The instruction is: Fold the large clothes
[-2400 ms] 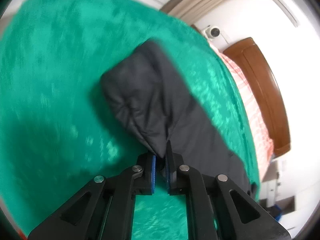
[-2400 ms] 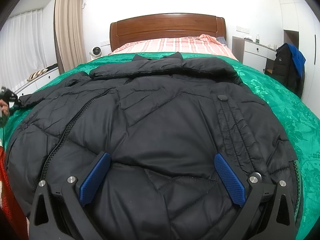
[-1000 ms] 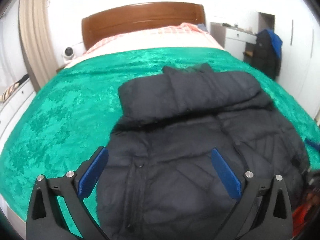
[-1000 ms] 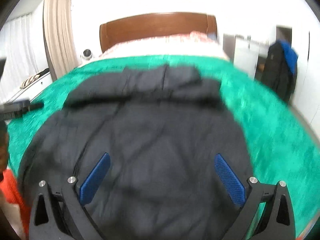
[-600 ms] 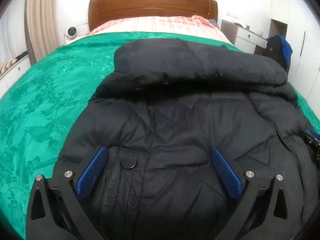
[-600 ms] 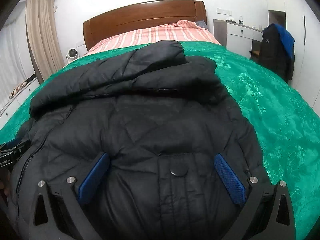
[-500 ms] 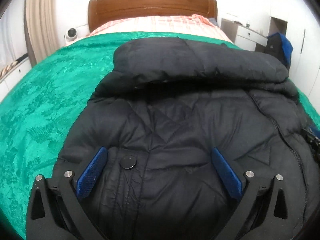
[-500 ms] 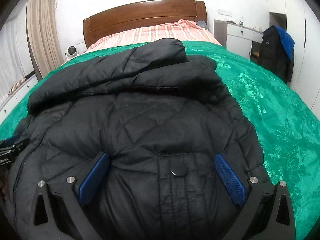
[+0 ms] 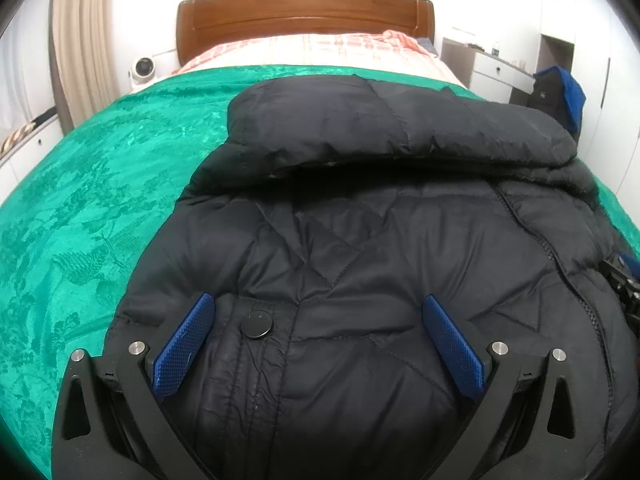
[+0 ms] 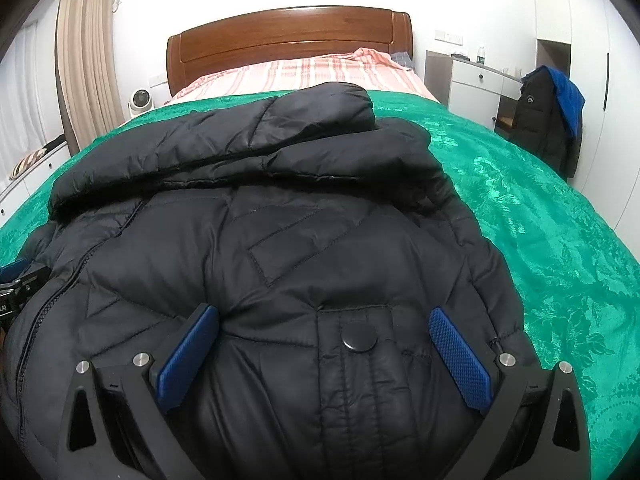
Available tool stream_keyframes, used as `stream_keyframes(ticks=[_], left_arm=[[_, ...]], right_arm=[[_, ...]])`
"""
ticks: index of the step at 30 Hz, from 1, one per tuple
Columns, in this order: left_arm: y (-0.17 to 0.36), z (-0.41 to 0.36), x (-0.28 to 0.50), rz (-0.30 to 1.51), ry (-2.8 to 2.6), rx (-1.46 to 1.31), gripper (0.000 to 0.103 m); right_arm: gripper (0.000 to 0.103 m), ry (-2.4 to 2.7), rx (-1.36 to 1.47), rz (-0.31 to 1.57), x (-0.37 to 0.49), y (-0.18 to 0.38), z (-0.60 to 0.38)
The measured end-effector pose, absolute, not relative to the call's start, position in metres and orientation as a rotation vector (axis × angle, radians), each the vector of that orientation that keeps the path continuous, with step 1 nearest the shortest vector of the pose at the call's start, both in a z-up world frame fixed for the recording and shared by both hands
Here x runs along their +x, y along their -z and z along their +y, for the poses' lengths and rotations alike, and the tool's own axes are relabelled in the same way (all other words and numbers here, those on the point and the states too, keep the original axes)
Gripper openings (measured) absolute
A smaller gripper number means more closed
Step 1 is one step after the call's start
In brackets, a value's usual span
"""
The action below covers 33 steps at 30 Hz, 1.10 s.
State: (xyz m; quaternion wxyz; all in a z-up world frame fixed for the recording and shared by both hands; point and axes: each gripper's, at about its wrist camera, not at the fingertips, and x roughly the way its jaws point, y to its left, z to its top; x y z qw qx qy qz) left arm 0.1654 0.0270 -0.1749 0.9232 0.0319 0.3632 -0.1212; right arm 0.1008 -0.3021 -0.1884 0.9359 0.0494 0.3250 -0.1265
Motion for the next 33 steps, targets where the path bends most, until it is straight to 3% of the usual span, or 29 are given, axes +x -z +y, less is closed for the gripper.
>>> stream_keyframes(ticks=[33], left_arm=[[0.1751, 0.0259, 0.1645, 0.743, 0.243, 0.074, 0.103]], right_arm=[[0.103, 0.259, 0.1, 0.663, 0.0973, 0.1876, -0.3012]])
